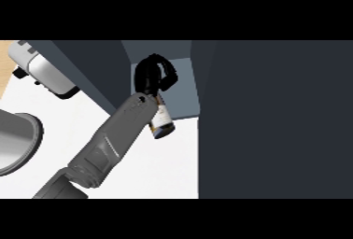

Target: Pick up the wine, place it into the cabinet and close the cabinet

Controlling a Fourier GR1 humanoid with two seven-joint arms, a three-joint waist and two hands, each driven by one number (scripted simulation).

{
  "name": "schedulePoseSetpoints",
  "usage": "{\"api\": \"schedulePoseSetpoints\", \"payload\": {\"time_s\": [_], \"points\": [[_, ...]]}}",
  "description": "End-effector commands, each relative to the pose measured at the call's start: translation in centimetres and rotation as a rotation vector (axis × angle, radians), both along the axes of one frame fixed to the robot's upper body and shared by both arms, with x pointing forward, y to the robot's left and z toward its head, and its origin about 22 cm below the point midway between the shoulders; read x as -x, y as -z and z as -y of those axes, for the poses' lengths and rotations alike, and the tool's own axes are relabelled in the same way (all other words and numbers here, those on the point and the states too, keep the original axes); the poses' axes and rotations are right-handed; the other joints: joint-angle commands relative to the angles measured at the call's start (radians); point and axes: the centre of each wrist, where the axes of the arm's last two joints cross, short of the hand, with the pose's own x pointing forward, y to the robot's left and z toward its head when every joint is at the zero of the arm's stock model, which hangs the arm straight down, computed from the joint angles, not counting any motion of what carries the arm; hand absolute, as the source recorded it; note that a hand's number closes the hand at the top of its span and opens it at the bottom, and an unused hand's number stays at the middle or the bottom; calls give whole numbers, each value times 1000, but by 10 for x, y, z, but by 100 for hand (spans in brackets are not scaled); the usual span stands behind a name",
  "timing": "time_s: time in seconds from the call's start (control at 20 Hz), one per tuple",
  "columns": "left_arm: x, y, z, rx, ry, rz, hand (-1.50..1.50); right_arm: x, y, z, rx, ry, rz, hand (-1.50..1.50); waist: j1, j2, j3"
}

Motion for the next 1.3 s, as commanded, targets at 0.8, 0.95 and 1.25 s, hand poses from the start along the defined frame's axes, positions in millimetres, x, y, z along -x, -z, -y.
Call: {"api": "schedulePoseSetpoints", "payload": {"time_s": [0.8,0.95,1.25], "points": [[-3,12,-14,-223,-156,-59,-150,6,-8,-2,-20,-57,7,-150,-10,10,0],[0,18,-17,-225,-182,-66,-150,1,-7,0,-53,-49,24,-150,-16,14,0],[-1,13,-12,-147,-174,-62,-150,15,-15,3,-31,-48,6,-150,0,6,-2]]}}
